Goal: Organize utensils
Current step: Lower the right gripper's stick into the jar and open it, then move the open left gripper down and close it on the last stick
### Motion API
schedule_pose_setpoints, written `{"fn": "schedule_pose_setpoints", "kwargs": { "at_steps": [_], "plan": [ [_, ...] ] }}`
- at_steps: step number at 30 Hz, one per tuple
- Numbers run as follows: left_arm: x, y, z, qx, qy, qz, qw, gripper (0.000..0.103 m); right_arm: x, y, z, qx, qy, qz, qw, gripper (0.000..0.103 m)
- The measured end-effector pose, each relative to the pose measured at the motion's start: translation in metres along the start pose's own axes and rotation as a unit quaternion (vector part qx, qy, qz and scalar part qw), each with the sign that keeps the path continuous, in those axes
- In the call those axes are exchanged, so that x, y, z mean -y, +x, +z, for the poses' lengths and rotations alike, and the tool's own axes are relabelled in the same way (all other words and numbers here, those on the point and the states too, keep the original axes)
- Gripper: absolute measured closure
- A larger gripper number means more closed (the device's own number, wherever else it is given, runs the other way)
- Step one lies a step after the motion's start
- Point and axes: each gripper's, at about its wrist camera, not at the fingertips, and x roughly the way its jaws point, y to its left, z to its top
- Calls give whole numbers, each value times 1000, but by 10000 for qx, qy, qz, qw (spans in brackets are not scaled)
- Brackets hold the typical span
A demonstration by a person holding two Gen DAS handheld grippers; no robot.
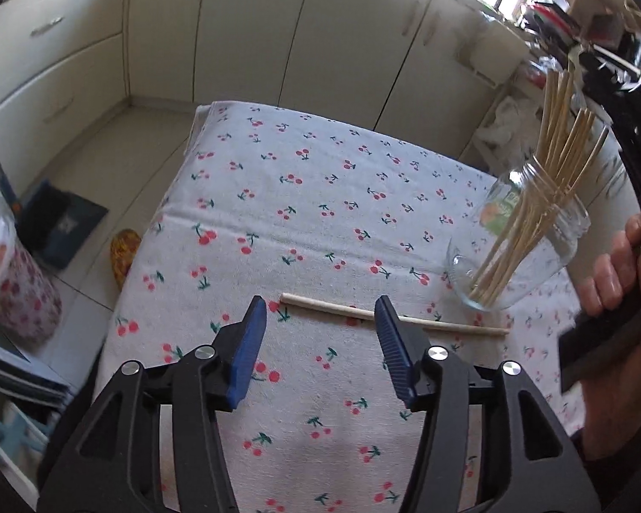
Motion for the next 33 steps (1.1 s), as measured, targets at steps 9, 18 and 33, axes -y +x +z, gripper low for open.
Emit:
{"fn": "schedule_pose_setpoints", "kwargs": {
  "at_steps": [9,18,33],
  "plan": [
    [-20,9,-4,-583,-1193,-761,9882,50,4,-79,-12,-1074,-149,210,9939,66],
    [-18,20,1,-668,-1718,-725,9802,50,11,-36,-87,-3572,-490,989,9275,62],
    [-12,34,21,-983,-1575,-631,9806,50,16,-26,-92,-4063,-443,1439,9013,42]
  ]
}}
